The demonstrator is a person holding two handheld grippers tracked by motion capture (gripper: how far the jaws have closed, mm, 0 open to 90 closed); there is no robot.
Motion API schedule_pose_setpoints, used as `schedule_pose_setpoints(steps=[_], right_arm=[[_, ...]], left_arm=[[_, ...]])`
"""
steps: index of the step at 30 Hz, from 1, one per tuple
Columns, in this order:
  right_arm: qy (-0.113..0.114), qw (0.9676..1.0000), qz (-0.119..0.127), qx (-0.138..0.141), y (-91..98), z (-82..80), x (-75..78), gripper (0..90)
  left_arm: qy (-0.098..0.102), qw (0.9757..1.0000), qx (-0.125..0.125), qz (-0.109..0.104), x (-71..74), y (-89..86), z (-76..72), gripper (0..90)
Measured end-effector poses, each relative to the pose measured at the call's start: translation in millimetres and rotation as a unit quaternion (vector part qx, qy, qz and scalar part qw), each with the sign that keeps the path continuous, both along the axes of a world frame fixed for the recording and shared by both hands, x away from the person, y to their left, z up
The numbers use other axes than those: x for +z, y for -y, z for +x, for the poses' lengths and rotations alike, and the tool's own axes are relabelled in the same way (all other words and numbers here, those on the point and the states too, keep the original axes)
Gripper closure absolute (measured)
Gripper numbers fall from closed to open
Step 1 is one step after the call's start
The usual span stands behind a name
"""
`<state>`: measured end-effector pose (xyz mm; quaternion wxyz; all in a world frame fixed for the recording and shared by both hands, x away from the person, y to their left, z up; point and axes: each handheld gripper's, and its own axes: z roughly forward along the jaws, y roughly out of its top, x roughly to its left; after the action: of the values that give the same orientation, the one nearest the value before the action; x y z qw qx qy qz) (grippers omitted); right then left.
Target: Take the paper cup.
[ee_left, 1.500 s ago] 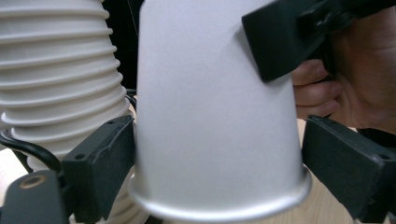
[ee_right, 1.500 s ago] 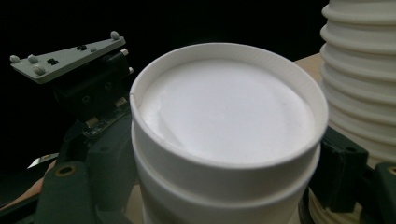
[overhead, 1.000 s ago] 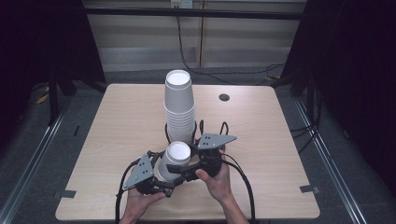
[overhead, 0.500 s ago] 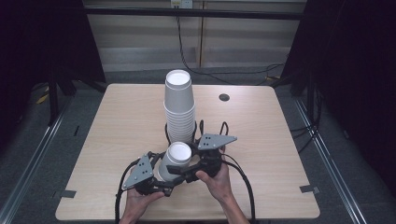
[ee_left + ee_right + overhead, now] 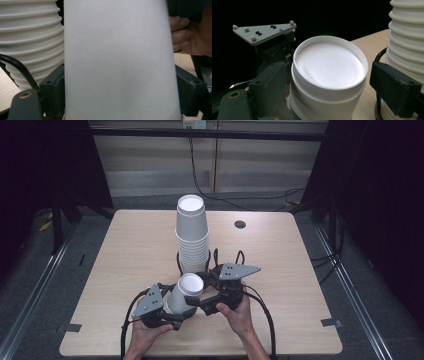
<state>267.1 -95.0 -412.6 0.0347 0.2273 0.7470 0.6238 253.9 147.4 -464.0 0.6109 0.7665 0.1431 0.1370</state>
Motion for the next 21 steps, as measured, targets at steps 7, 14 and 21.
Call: schedule_pose_setpoints(steps=[7, 14, 21], right_arm=[[0.004, 0.9999, -0.013, -0.001, 8.9, -1.6, -1.2, 13.0], [0.008, 0.9996, -0.028, 0.004, 13.5, -1.9, 0.3, 13.0], [0.003, 0.9987, -0.05, 0.014, 17.2, 0.9, -0.3, 13.1]], left_arm=[[-0.007, 0.9995, 0.001, 0.031, 3.8, -3.8, 0.9, 16.3], [-0.013, 0.9976, -0.002, 0.068, 8.3, -6.3, 3.5, 16.5], [-0.012, 0.9945, -0.012, 0.103, 13.0, -6.2, 6.4, 16.5]])
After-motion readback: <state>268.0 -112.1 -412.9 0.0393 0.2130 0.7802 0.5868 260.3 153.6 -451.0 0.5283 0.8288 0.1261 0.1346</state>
